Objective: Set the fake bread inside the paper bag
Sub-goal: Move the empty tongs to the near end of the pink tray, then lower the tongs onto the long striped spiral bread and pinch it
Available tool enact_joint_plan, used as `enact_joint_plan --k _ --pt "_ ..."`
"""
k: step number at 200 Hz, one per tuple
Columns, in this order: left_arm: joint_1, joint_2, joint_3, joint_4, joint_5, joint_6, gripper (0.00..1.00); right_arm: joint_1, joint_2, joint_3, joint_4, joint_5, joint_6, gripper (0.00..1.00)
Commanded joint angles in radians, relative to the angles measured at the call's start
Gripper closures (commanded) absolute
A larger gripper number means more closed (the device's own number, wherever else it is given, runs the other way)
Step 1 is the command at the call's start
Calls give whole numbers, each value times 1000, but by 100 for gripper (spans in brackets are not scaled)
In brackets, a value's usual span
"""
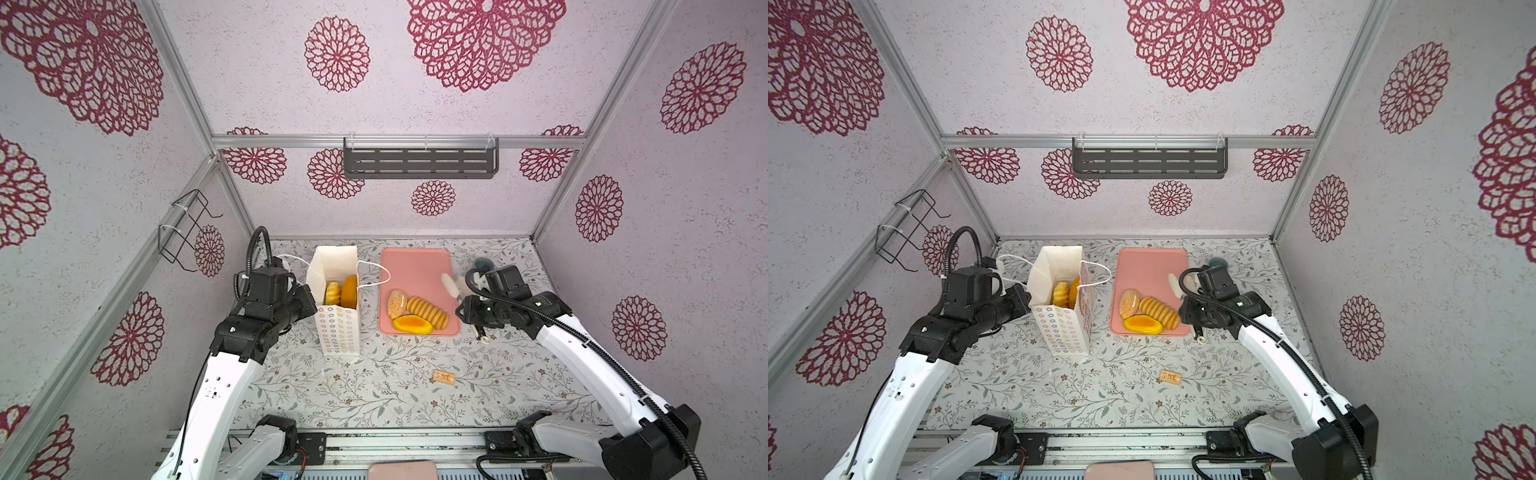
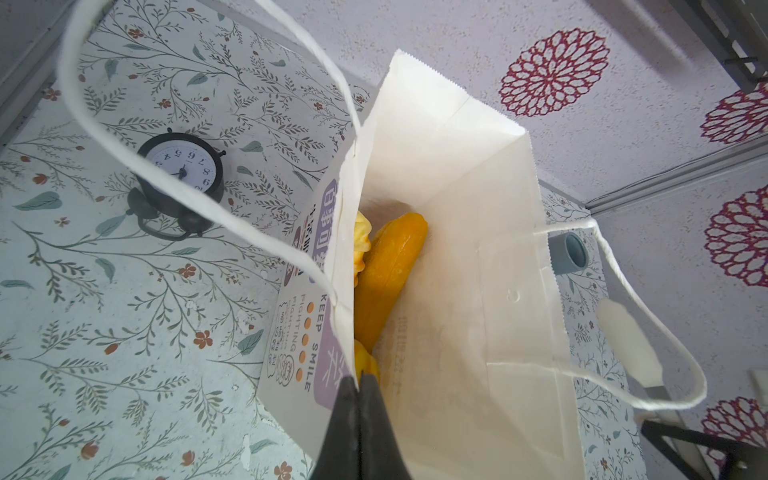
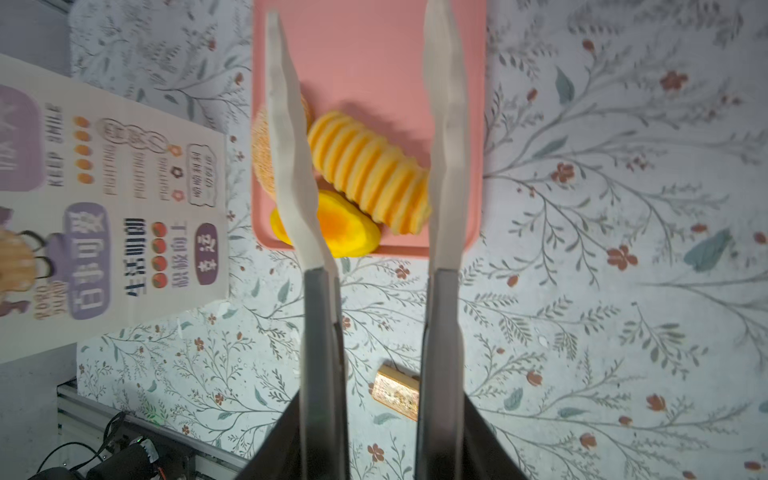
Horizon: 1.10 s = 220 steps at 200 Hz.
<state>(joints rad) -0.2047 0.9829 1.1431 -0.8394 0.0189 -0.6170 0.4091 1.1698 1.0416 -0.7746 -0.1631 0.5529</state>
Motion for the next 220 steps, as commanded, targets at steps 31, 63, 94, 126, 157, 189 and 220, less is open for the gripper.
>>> enact_joint_plan --k 31,63,94,126,157,189,220 --pt "5 -8 -11 16 13 18 95 -31 -67 -110 43 -122 48 51" --pt "5 -9 -16 18 10 17 90 -37 -60 -160 84 -150 67 49" --pt "5 -9 -20 20 10 15 89 -45 -40 -206 149 -185 90 48" --pt "5 -9 -22 19 8 15 89 -52 -19 -237 189 -201 99 47" --pt "5 -3 -22 22 9 13 89 -58 -2 -267 245 -230 120 47" --pt "5 -1 -20 22 9 11 88 -61 18 -295 299 -255 140 49" --pt "5 -3 -22 19 6 14 88 -63 42 -314 337 -266 149 49"
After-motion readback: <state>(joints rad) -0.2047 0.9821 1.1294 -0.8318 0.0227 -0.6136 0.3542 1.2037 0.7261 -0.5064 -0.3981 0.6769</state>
